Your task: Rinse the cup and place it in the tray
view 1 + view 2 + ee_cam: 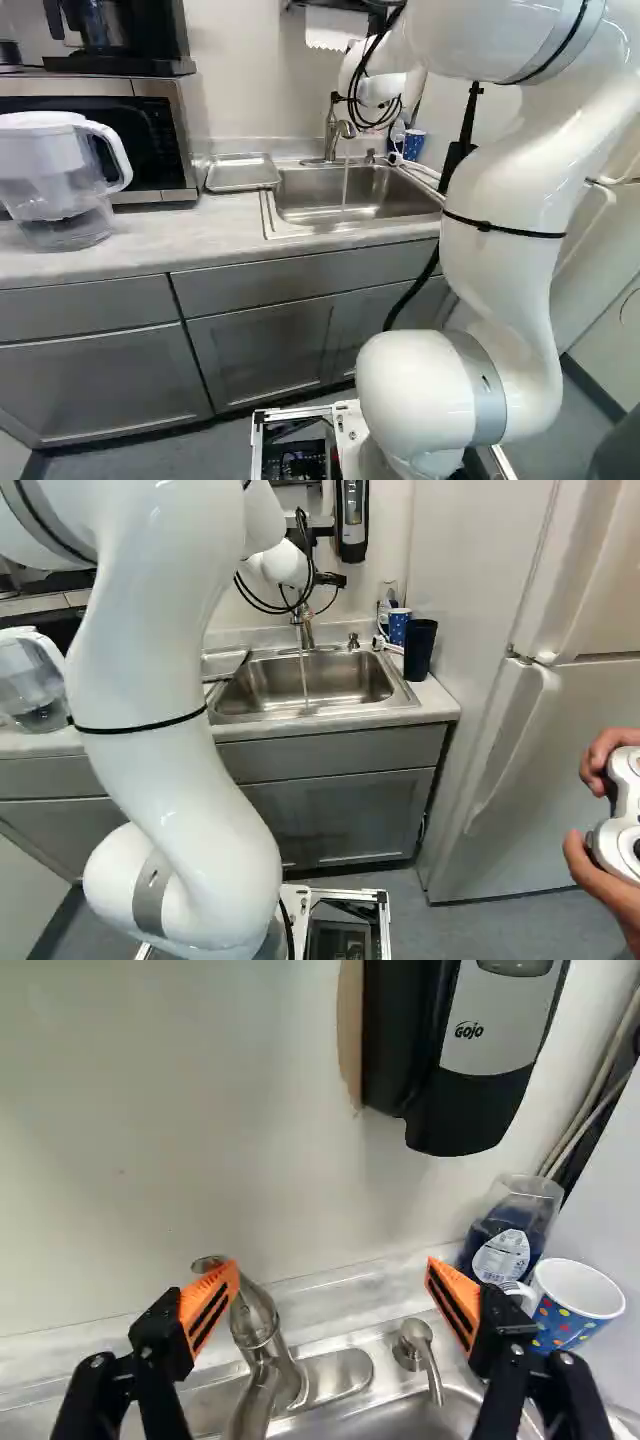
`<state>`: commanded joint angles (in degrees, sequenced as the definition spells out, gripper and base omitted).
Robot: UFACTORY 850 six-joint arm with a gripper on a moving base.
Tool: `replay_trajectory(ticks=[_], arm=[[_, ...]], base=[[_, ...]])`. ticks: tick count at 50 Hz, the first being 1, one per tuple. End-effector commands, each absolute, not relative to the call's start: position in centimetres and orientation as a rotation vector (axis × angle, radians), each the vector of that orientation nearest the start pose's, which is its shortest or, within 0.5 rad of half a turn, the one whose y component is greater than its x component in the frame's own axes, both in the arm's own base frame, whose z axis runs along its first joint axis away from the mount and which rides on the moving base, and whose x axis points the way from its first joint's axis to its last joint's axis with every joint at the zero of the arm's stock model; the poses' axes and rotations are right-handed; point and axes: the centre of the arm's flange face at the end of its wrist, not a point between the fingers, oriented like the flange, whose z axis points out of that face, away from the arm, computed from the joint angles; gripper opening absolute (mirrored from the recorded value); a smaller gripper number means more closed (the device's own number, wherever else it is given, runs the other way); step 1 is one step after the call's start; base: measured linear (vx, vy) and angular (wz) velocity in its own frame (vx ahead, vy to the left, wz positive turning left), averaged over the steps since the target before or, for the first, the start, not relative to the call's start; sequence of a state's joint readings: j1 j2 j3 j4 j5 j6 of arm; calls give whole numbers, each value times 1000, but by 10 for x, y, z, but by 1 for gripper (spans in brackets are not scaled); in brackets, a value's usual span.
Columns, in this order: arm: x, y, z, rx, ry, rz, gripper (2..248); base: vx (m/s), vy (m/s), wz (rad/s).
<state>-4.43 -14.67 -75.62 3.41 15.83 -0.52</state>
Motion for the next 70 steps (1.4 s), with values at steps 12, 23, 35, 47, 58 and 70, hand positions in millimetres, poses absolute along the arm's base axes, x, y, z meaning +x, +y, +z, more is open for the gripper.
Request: replay_trajectory(ticks=[12, 23, 35, 47, 58, 70], arm=[[606, -42, 646, -2486, 159, -1954, 247], [583, -36, 646, -2503, 151, -1924, 247], [557, -31, 644, -2529, 141, -1881, 247], [531, -25, 641, -2562, 132, -1825, 247], [507, -24, 637, -2600, 133, -1768, 247], [483, -24, 632, -2641, 134, -1702, 247]], base=[[0, 0, 0], [0, 0, 0], [0, 0, 0], [0, 0, 0], [0, 0, 0], [0, 0, 0]])
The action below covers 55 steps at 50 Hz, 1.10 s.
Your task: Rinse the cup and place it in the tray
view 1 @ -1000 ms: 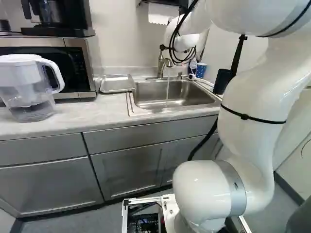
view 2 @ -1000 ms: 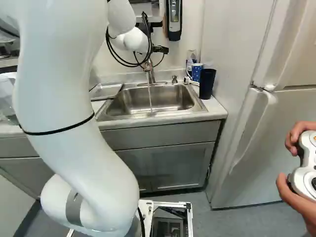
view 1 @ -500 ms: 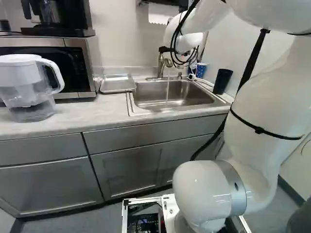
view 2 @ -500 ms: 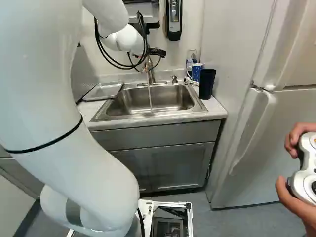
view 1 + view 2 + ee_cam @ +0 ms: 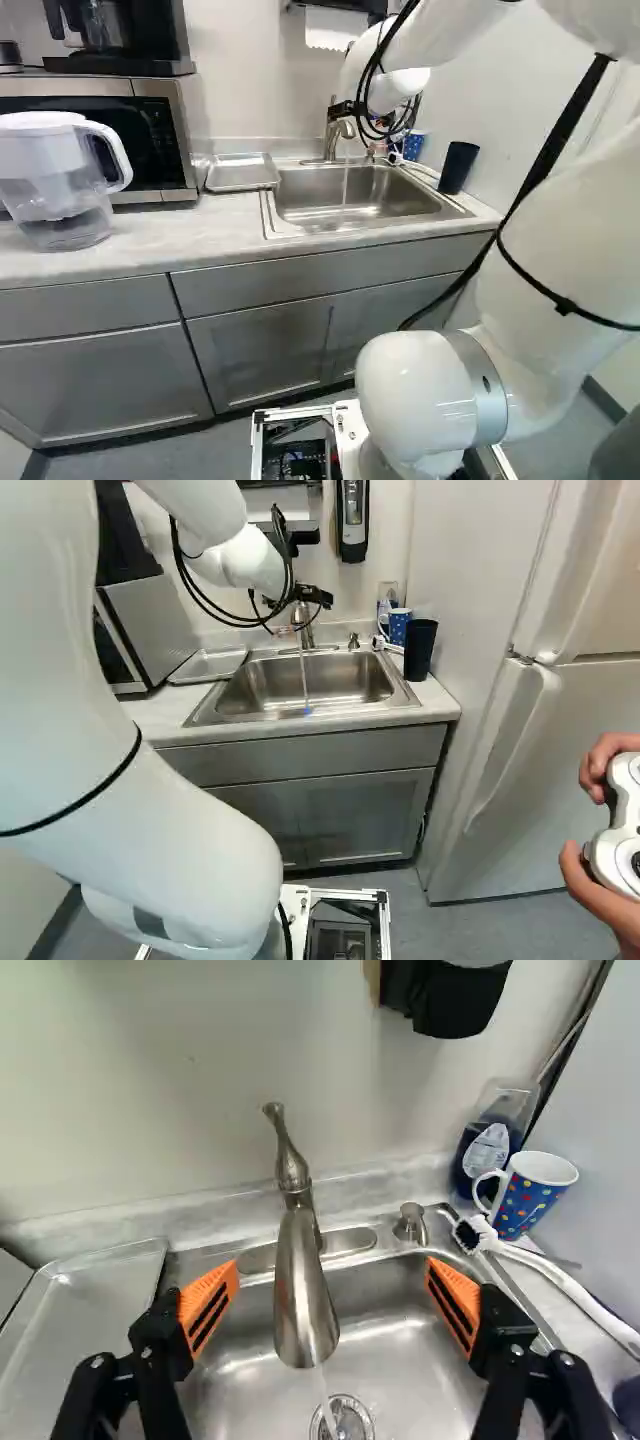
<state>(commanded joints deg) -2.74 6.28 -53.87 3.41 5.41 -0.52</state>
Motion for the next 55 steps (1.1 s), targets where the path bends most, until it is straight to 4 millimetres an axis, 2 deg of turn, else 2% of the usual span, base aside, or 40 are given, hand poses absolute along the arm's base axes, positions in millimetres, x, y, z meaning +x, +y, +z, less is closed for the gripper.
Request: replay_trajectory(ticks=[18, 55], arm=[[462, -25, 625, -2703, 141, -1599, 247], [443, -31, 612, -2827, 166, -1364, 247]], base=[[0, 0, 0], [0, 0, 0]])
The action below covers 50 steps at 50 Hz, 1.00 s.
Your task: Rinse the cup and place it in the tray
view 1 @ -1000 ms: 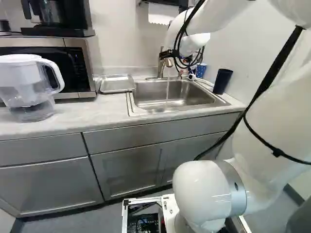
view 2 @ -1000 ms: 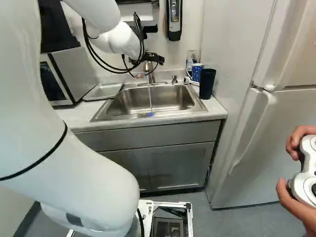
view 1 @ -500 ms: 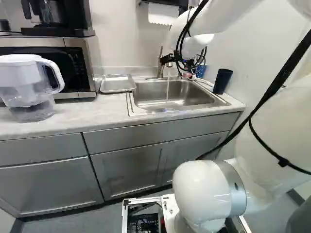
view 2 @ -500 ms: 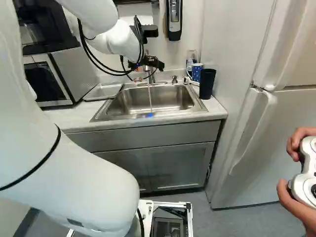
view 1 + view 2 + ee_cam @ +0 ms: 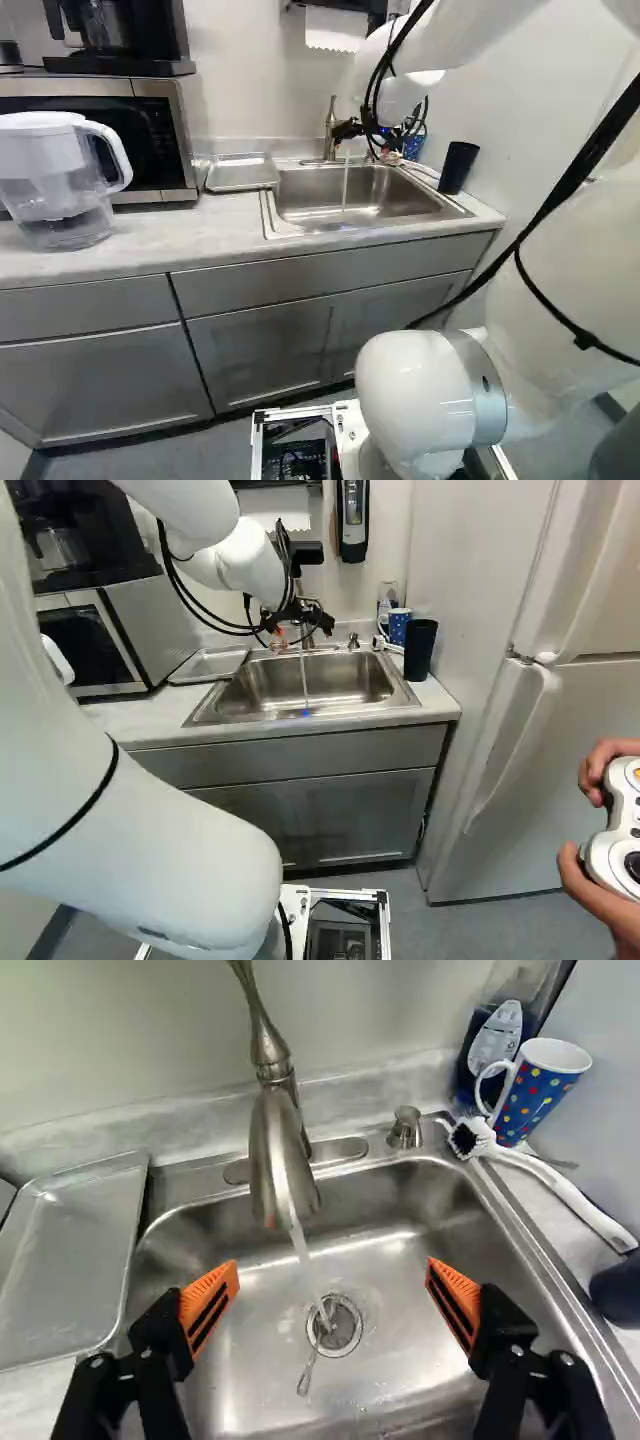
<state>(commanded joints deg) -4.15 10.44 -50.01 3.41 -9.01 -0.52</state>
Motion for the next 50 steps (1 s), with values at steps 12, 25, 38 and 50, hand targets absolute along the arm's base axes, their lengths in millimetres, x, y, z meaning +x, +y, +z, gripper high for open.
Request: replay_trajectory(ticks=[12, 25, 38, 50], arm=[[439, -35, 609, -2858, 179, -1298, 247], [439, -35, 609, -2858, 181, -1298, 247], [438, -39, 609, -2861, 194, -1300, 247], [434, -55, 608, -2871, 250, -1307, 247]], base=[[0, 0, 0], [0, 0, 0], [0, 0, 0], [0, 0, 0]])
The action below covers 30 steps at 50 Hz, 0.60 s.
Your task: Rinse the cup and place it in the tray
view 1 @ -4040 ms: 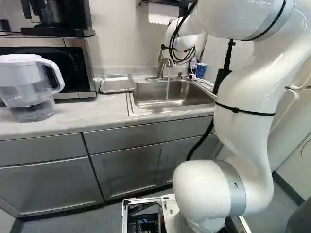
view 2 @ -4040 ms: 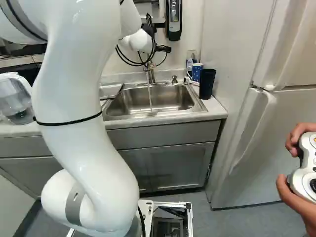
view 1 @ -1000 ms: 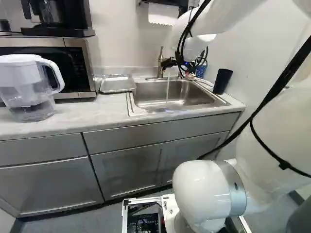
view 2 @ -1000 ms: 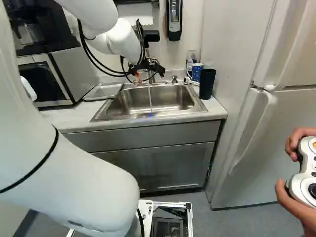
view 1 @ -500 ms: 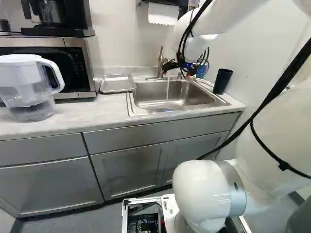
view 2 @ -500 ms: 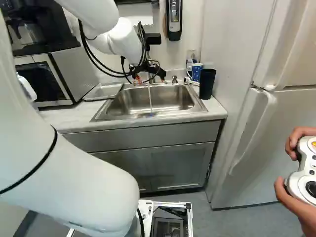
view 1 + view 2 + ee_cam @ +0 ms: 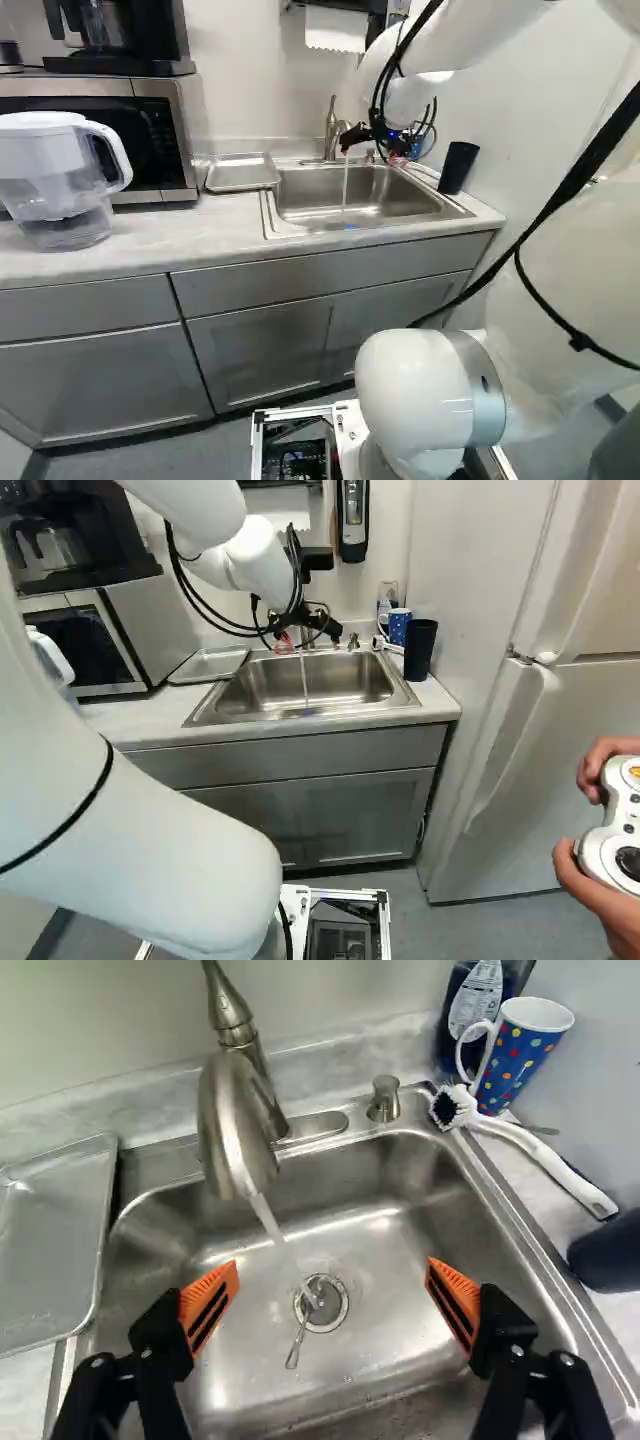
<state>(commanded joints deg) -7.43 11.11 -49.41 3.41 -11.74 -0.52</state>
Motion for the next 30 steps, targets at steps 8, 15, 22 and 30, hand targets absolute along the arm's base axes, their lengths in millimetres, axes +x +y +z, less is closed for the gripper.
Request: replay_trajectory(ticks=[8, 15, 22, 30], arm=[[430, -68, 608, -2877, 292, -1312, 247], [427, -78, 608, -2883, 330, -1316, 247], [424, -89, 608, -2888, 368, -1320, 247], [420, -101, 608, -2894, 412, -1324, 247]], base=[[0, 0, 0], [0, 0, 0], [0, 0, 0], [0, 0, 0]])
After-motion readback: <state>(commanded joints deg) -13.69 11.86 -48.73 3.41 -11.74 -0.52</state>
